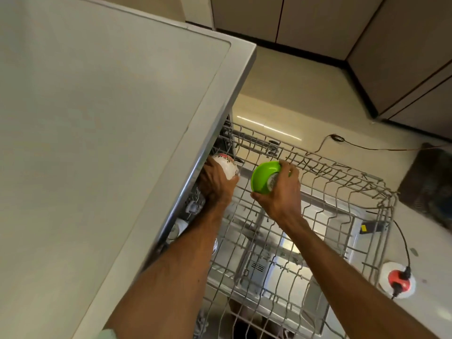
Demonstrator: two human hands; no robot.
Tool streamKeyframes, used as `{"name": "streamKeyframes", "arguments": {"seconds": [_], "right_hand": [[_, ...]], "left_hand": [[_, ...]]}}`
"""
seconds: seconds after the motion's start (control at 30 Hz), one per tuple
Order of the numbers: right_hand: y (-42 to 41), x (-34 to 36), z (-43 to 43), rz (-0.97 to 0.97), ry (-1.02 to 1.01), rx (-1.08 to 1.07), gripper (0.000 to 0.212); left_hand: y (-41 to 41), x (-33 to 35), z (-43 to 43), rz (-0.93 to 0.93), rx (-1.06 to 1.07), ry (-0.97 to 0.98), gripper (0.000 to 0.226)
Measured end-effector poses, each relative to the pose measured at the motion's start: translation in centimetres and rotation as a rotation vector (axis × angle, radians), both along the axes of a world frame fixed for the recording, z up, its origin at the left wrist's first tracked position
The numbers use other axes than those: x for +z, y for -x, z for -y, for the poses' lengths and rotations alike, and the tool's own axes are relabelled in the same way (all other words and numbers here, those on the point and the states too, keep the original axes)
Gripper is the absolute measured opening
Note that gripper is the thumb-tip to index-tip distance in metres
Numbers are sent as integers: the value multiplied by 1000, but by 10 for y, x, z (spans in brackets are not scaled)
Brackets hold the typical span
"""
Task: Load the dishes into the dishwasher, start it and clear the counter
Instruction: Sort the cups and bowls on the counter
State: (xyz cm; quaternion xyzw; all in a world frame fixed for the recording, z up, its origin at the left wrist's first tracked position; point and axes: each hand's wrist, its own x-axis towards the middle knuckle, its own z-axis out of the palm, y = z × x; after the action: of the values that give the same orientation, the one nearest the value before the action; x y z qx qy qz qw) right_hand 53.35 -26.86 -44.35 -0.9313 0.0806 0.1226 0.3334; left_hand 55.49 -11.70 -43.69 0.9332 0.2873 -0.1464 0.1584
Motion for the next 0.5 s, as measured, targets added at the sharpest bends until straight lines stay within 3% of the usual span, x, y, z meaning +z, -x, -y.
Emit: {"name": "streamKeyframes", "arguments": {"seconds": [0.27,0.5], "right_hand": [[-6,-24,-17,35,258,303,117],[-8,-38,-28,11,437,406,122]], "left_hand": [[-1,3,-4,-30,-11,55,100],[12,4,-3,-38,-20,82,94]]}}
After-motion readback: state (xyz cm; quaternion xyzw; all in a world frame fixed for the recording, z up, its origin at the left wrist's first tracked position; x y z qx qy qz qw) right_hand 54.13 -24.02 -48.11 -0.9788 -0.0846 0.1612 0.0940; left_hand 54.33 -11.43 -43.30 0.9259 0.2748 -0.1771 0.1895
